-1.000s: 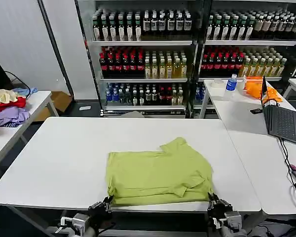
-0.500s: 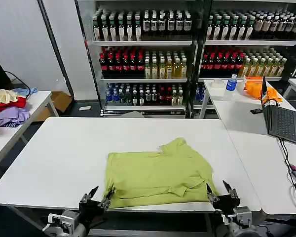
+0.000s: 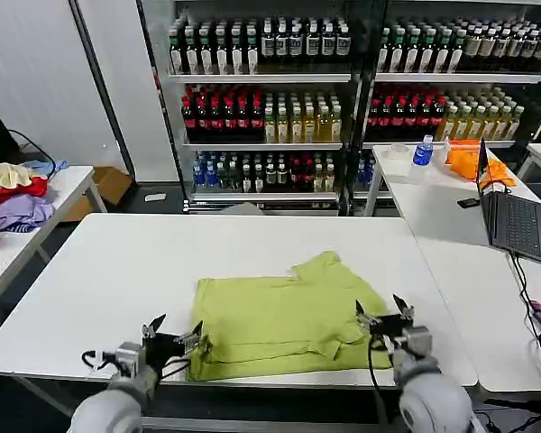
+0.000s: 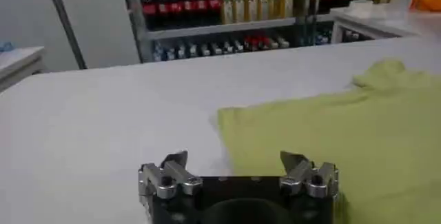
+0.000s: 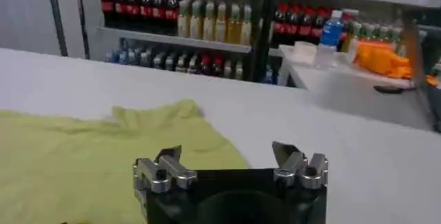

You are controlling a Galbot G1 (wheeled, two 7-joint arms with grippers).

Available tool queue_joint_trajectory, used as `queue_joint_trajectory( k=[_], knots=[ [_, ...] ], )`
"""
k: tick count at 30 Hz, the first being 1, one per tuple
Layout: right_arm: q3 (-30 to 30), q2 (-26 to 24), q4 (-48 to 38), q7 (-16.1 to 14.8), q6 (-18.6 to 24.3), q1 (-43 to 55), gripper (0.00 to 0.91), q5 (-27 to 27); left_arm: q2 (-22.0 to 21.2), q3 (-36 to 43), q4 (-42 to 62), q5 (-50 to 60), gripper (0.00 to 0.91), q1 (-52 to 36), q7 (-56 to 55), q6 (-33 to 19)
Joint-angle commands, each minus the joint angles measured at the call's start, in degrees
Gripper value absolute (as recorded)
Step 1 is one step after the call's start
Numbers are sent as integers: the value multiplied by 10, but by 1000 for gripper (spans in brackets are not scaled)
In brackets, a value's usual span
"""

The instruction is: Fold and organize the clothes.

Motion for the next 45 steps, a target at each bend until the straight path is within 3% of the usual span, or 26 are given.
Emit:
queue_joint_trajectory(
  k=[1,15,22,23,25,26,27,29,31,45],
  knots=[
    [-53,8,-121,4,-7,152,907,29,7,67,139,-21,907,-152,-3,2],
    [-95,84,-324,1,-4,276,907,29,-16,144,270,-44,907,-275,1,4],
    [-97,113,-374,-1,-4,306,907,32,-20,155,282,-47,887,-292,5,3],
    [-98,117,-382,-1,-4,307,907,33,-19,155,283,-50,433,-291,6,3],
    [-99,123,-391,-1,-4,307,907,36,-19,156,282,-53,50,-289,7,3],
    [-100,125,-393,-2,-4,306,907,37,-18,156,280,-54,20,-287,7,2],
    [-101,127,-394,-2,-5,306,867,38,-17,156,277,-57,20,-285,9,0],
    [-101,129,-400,-4,-7,304,272,47,-15,156,272,-60,20,-282,12,-3],
    [-101,131,-407,-4,-7,303,10,58,-13,156,269,-61,20,-280,14,-4],
    [-99,126,-383,-5,-1,277,0,64,-5,149,244,-78,20,-256,27,-5]
  ],
)
